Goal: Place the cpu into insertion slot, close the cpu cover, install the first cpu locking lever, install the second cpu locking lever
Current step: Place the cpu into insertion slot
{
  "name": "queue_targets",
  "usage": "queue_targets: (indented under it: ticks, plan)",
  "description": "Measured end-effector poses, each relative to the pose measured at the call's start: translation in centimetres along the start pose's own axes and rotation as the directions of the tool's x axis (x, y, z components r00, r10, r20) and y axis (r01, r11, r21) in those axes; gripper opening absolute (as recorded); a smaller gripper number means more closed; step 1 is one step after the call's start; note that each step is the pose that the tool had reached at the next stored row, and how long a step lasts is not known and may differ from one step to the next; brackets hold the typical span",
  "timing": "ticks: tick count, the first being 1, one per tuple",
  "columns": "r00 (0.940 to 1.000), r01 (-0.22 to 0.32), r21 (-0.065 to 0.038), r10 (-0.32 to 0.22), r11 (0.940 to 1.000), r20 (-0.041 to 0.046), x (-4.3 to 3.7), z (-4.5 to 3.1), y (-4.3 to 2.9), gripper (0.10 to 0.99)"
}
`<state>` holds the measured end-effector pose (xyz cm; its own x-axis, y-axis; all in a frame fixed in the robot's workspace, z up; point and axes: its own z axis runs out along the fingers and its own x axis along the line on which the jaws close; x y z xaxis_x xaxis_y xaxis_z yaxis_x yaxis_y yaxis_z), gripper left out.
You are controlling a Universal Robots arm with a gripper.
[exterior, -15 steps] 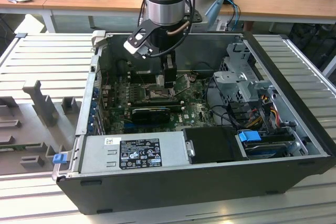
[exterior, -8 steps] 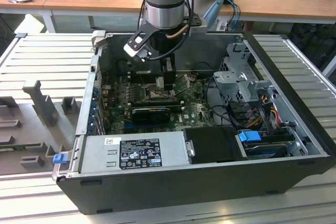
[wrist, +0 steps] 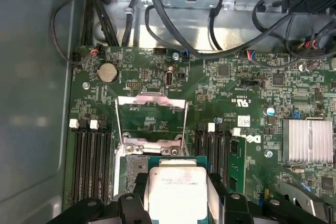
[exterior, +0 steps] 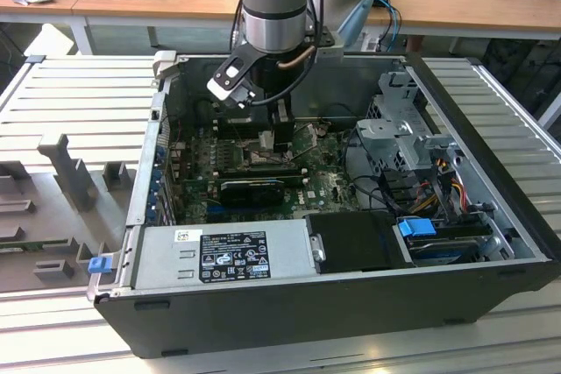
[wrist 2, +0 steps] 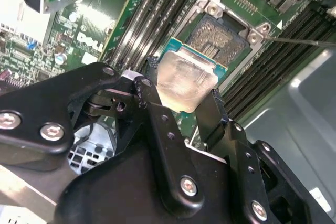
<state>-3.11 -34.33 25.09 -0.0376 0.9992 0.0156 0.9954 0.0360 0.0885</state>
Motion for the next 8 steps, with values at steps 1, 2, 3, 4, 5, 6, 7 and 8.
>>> queue_targets:
  ticks: [1, 2, 3, 4, 5, 6, 7, 8]
  plan:
    - [1.0, 0.0, 0.0, 0.0, 1.0, -0.0003, 0.04, 0.38, -0.1, 0.529]
    - [1.0, 0.0, 0.0, 0.0, 1.0, -0.0012, 0.11, 0.58, -0.11, 0.529]
    - [1.0, 0.0, 0.0, 0.0, 1.0, -0.0015, 0.28, 0.78, -0.13, 0.529]
    - [1.0, -0.001, 0.0, 0.001, 1.0, -0.002, 0.37, 0.9, -0.14, 0.529]
    - [1.0, -0.004, 0.0, 0.004, 1.0, -0.0017, 0.44, 1.02, -0.19, 0.529]
    - [1.0, -0.008, 0.0, 0.008, 1.0, -0.0012, 0.46, 1.08, -0.25, 0.529]
    - [0.9999, -0.015, 0.0, 0.015, 0.9999, -0.0007, 0.49, 1.14, -0.34, 0.529]
    - [0.9998, -0.02, 0.0, 0.02, 0.9998, -0.0003, 0.51, 1.19, -0.41, 0.529]
